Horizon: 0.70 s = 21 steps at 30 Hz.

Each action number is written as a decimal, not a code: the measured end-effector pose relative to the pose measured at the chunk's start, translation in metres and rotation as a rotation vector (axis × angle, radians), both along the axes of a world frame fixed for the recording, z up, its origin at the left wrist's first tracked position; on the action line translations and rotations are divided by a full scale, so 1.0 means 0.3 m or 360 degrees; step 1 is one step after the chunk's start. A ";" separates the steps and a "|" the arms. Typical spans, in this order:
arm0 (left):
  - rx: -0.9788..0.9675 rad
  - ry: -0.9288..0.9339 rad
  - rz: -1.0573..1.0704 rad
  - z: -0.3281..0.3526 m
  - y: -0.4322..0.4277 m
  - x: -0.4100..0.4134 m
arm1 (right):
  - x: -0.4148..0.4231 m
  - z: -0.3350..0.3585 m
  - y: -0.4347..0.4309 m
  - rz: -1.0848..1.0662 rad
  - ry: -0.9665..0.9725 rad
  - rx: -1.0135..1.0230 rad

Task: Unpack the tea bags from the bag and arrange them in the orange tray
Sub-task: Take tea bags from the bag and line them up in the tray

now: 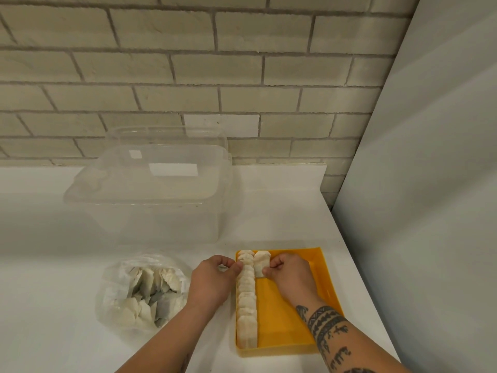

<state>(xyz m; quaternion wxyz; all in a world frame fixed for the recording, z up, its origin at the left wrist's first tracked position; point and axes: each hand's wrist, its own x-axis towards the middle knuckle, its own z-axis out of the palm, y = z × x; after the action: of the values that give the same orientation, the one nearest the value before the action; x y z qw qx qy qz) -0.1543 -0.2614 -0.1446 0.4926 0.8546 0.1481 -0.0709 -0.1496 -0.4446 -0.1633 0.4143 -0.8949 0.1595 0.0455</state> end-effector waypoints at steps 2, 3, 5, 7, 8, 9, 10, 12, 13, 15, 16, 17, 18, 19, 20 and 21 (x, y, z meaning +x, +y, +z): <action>0.0006 0.0011 -0.0013 0.016 0.000 -0.008 | -0.002 0.004 -0.002 -0.0002 0.0014 0.0012; -0.0010 0.0010 -0.0004 0.024 0.002 -0.012 | -0.005 0.008 -0.006 -0.0006 0.0024 0.0015; -0.0163 0.0014 0.0077 0.056 0.001 -0.016 | -0.015 0.027 -0.019 -0.0021 0.0026 0.0020; -0.0527 0.0096 0.0229 0.095 0.004 -0.016 | -0.033 0.066 -0.030 -0.0030 -0.0022 0.0043; -0.0772 0.0153 0.0294 0.115 0.006 -0.017 | -0.047 0.090 -0.030 -0.0031 -0.0067 0.0072; -0.1028 0.0181 0.0332 0.131 0.008 -0.017 | -0.062 0.117 -0.025 -0.0029 -0.0123 0.0112; -0.1242 0.0171 0.0341 0.141 0.010 -0.018 | -0.080 0.146 -0.015 -0.0020 -0.0182 0.0158; -0.1469 0.0115 0.0322 0.154 0.005 -0.021 | -0.114 0.199 0.022 0.0031 -0.0274 0.0271; -0.1541 0.0094 0.0327 0.162 -0.002 -0.026 | -0.131 0.221 0.044 0.0078 -0.0295 0.0330; -0.1749 0.0068 0.0394 0.182 -0.026 -0.031 | -0.166 0.252 0.094 0.0173 -0.0287 0.0438; -0.1868 0.0060 0.0453 0.191 -0.037 -0.034 | -0.183 0.261 0.118 0.0206 -0.0264 0.0483; -0.1962 0.0054 0.0520 0.199 -0.046 -0.036 | -0.199 0.264 0.141 0.0230 -0.0240 0.0512; -0.2026 0.0049 0.0577 0.208 -0.054 -0.039 | -0.213 0.264 0.162 0.0244 -0.0233 0.0521; -0.2067 0.0049 0.0615 0.218 -0.061 -0.043 | -0.224 0.261 0.177 0.0242 -0.0252 0.0517; -0.2098 0.0052 0.0635 0.228 -0.067 -0.049 | -0.230 0.257 0.185 0.0220 -0.0290 0.0512; -0.2134 0.0054 0.0644 0.239 -0.071 -0.056 | -0.233 0.256 0.187 0.0189 -0.0333 0.0519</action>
<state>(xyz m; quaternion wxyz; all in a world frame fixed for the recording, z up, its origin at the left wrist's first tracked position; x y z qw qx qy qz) -0.1710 -0.2827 -0.0729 0.9147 0.3208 0.2364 -0.0673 -0.2195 -0.3886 -0.0863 0.5645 -0.8237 0.0531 0.0017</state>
